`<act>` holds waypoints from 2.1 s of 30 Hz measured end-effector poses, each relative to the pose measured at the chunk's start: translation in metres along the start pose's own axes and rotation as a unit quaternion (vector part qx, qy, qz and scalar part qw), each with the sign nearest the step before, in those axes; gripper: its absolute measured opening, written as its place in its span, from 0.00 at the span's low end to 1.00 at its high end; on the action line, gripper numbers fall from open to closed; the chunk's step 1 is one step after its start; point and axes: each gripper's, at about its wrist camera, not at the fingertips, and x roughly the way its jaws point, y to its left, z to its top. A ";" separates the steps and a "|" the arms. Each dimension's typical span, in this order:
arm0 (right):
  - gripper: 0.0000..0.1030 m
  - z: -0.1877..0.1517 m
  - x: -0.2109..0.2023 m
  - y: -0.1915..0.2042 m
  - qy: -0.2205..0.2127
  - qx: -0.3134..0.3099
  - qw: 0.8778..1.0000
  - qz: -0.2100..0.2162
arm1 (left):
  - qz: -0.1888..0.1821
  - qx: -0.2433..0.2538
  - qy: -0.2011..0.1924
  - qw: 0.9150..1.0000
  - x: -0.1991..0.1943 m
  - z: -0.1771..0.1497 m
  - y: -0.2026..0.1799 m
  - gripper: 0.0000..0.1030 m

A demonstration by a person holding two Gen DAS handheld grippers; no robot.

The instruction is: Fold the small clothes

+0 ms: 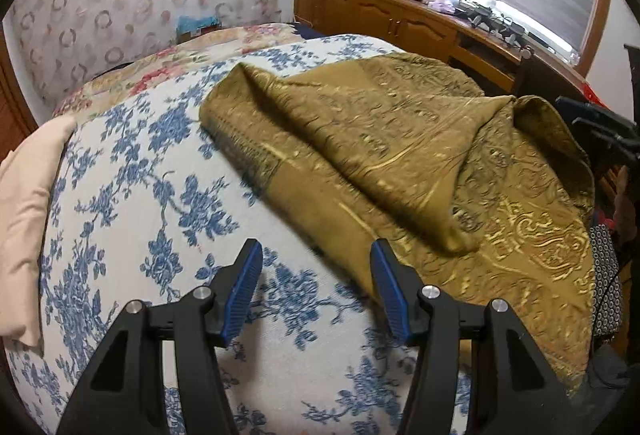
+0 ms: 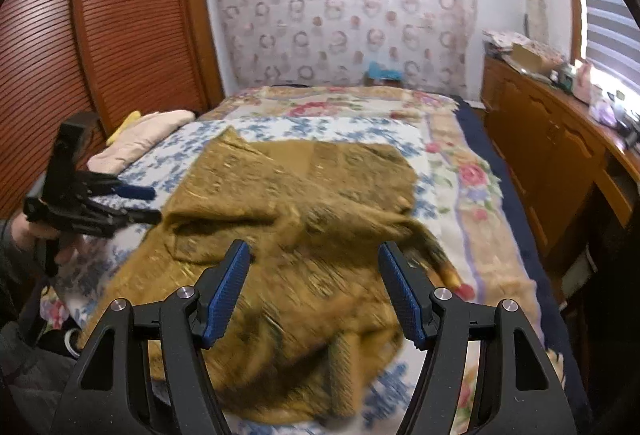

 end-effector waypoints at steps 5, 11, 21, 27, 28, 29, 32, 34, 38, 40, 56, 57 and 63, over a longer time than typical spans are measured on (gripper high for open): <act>0.67 0.014 0.016 0.018 0.009 -0.021 1.000 0.016 | -0.002 -0.007 0.001 1.000 0.005 -0.007 0.006 0.55; 0.67 0.029 0.037 0.036 0.025 -0.039 0.998 0.039 | 0.002 0.002 -0.011 1.000 0.007 -0.012 0.006 0.57; 0.67 0.032 0.081 0.055 0.073 -0.069 0.994 0.052 | 0.010 0.008 -0.011 1.000 0.007 -0.012 0.003 0.58; 0.67 0.017 0.102 0.062 0.107 -0.095 0.989 0.048 | 0.011 0.008 -0.011 1.000 0.008 -0.011 0.003 0.59; 0.67 0.015 0.102 0.064 0.109 -0.099 0.988 0.048 | 0.012 0.008 -0.011 1.000 0.009 -0.011 0.003 0.59; 0.67 0.012 0.102 0.065 0.112 -0.103 0.987 0.047 | 0.012 0.008 -0.011 1.000 0.009 -0.011 0.003 0.59; 0.67 0.007 0.099 0.069 0.118 -0.116 0.985 0.050 | 0.012 0.008 -0.010 1.000 0.009 -0.011 0.003 0.60; 0.68 0.003 0.098 0.073 0.122 -0.129 0.983 0.049 | 0.013 0.008 -0.011 1.000 0.009 -0.011 0.003 0.60; 0.69 -0.005 0.099 0.082 0.135 -0.166 0.976 0.030 | 0.012 0.006 -0.011 1.000 0.009 -0.012 0.005 0.60; 0.69 -0.007 0.099 0.087 0.137 -0.182 0.973 0.020 | 0.011 0.006 -0.011 1.000 0.009 -0.012 0.005 0.60; 0.69 -0.001 0.119 0.096 0.118 -0.336 0.929 -0.095 | 0.011 0.005 -0.011 1.000 0.010 -0.012 0.005 0.61; 0.69 0.000 0.121 0.096 0.121 -0.337 0.929 -0.091 | 0.011 0.005 -0.011 1.000 0.010 -0.012 0.005 0.61; 0.58 0.013 0.138 0.087 0.179 -0.286 0.941 0.013 | 0.011 0.005 -0.011 1.000 0.010 -0.012 0.005 0.61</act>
